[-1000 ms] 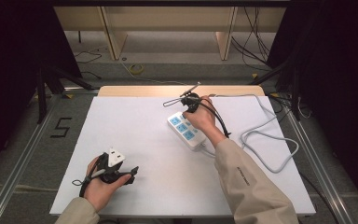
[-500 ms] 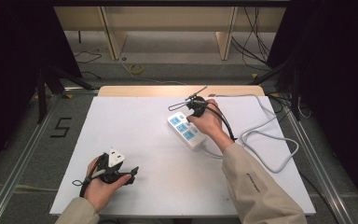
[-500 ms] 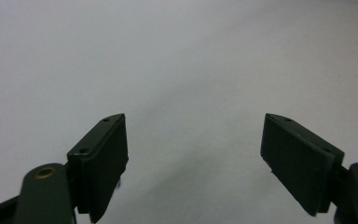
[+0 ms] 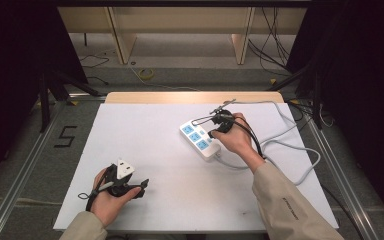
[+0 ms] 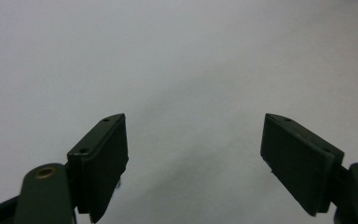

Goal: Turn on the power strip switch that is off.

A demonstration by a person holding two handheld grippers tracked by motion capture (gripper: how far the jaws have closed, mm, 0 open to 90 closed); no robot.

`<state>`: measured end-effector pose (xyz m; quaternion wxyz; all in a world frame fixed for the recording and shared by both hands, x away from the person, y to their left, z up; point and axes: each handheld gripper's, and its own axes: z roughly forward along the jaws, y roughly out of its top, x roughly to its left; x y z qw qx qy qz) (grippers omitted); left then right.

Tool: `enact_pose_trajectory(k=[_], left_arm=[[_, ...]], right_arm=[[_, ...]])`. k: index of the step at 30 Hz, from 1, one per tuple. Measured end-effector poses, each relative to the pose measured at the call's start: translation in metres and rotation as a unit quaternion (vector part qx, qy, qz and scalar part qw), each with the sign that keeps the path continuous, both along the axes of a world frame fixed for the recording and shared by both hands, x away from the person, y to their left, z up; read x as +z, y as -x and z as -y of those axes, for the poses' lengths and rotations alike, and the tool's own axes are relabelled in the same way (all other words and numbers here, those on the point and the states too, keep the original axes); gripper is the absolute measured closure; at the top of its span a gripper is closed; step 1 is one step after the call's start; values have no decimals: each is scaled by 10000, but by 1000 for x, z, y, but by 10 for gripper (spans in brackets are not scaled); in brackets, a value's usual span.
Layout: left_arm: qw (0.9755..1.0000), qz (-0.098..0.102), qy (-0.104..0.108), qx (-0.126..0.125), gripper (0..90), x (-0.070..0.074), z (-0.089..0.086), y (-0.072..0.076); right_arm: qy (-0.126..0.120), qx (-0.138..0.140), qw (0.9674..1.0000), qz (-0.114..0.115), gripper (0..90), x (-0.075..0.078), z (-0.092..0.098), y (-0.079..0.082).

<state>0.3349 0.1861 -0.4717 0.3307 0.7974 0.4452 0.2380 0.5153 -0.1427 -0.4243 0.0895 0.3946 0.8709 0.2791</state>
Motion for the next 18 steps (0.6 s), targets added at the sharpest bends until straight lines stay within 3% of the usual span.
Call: enact_pose_trajectory(k=[18], left_arm=[[10000,-21,0,24,228,-1,-1,0]], right_arm=[[-346,170,9991,200,741,1,29,48]])
